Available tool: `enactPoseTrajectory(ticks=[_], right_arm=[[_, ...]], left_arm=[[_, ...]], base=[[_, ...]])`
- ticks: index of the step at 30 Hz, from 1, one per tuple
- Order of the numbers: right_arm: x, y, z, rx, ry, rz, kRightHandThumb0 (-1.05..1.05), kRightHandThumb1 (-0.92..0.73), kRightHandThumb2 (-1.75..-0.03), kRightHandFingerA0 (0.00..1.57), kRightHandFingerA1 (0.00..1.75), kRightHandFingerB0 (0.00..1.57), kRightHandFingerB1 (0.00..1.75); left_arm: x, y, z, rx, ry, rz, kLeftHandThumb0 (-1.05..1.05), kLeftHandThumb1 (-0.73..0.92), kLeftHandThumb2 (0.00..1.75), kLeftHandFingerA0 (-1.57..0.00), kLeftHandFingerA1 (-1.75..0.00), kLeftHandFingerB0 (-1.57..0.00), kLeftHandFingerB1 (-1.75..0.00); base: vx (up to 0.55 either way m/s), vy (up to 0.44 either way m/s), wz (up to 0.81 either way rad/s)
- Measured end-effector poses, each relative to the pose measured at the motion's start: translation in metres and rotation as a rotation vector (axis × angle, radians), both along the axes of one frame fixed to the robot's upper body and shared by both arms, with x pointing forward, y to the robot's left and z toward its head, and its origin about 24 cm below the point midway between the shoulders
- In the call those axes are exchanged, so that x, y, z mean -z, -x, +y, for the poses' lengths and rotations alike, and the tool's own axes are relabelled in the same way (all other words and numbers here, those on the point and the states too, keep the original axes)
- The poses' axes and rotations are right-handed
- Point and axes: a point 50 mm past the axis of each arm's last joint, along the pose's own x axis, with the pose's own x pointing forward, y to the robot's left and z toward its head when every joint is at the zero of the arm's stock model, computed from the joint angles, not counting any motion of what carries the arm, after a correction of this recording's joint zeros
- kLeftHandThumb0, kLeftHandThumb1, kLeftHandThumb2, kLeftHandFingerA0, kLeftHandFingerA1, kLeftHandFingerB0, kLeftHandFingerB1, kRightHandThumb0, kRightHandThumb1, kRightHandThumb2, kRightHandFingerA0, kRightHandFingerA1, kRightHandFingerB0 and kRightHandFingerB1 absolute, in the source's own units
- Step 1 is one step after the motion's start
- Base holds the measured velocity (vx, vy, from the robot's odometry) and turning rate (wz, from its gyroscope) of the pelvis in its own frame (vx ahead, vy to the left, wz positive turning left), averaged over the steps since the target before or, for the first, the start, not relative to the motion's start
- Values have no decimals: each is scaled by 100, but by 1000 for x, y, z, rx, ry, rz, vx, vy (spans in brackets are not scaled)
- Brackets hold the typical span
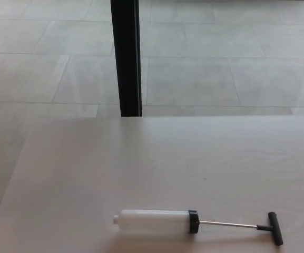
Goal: The robot uses its left hand to lift the air pump kept on the middle of the desk and use the right hand to compress the handle
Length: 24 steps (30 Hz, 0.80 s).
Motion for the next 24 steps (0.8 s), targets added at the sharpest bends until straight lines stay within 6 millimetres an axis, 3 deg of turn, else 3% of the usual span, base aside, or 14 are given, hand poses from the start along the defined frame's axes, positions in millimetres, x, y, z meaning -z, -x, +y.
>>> enactPoseTrajectory(ticks=[1,2,3,4,5,7,8,9,10,11,12,16,17,24], right_arm=[[-3,1,-3,18,5,-21,-40,-42,-103,5,58,0,52],[-5,3,-5,40,9,-51,-40,-42,-103,5,58,0,52],[-8,4,-7,62,10,-80,-87,-80,-65,4,73,11,47],[-11,4,-10,85,18,-110,-83,-83,-64,0,58,5,41],[-16,3,-15,103,31,-144,-41,-38,-104,4,57,0,52],[-33,-6,-28,116,77,-226,-41,-38,-104,4,57,0,52],[-43,-12,-35,116,105,-270,-88,-81,-65,3,68,11,48],[-52,-18,-41,109,133,-310,-39,-44,-105,5,57,0,51],[-63,-28,-46,92,161,-355,-39,-44,-105,5,57,0,51],[-71,-36,-48,72,183,-392,-78,-81,-64,4,61,14,43],[-79,-48,-50,47,204,-437,-82,-81,-66,7,61,15,44],[-94,-74,-50,-12,238,-527,-81,-63,-99,10,62,16,52],[-104,-88,-49,-49,260,-572,-78,-80,-65,15,52,24,38],[-137,-138,-37,-197,324,-719,-81,-78,-64,24,42,31,31]], left_arm=[[-2,1,2,-17,-4,-13,-56,75,63,-25,-45,-29,-36],[-4,2,4,-31,-7,-23,-56,75,63,-25,-45,-29,-36],[-6,3,6,-47,-12,-40,-55,68,61,-51,-139,-55,-61],[-10,1,10,-76,-26,-74,-62,56,94,-25,-69,-37,-57],[-14,-2,15,-100,-47,-115,-60,72,61,-25,-58,-32,-39],[-26,-17,27,-125,-100,-214,-60,72,61,-25,-58,-32,-39],[-33,-25,34,-130,-130,-267,-54,69,60,-34,-48,-50,-54],[-40,-34,40,-128,-158,-316,-62,69,60,-24,-42,-34,-37],[-48,-45,46,-108,-189,-367,-62,69,60,-24,-42,-34,-37],[-54,-56,50,-81,-213,-400,-72,55,91,-25,-53,-29,-49],[-62,-70,54,-45,-240,-442,-63,68,60,-34,-49,-36,-38],[-83,-105,59,50,-303,-553,-65,65,60,-43,-52,-39,-39],[-94,-122,59,100,-335,-608,-72,63,59,-40,-55,-40,-41],[-137,-181,49,284,-434,-796,-67,62,59,-35,-46,-28,-35]], base=[[0,0,0],[0,0,0],[0,0,0],[0,0,0],[0,0,0],[0,0,0],[0,0,0],[0,0,0],[0,0,0],[0,0,0],[0,0,0],[0,0,0],[0,0,0],[0,0,0]])
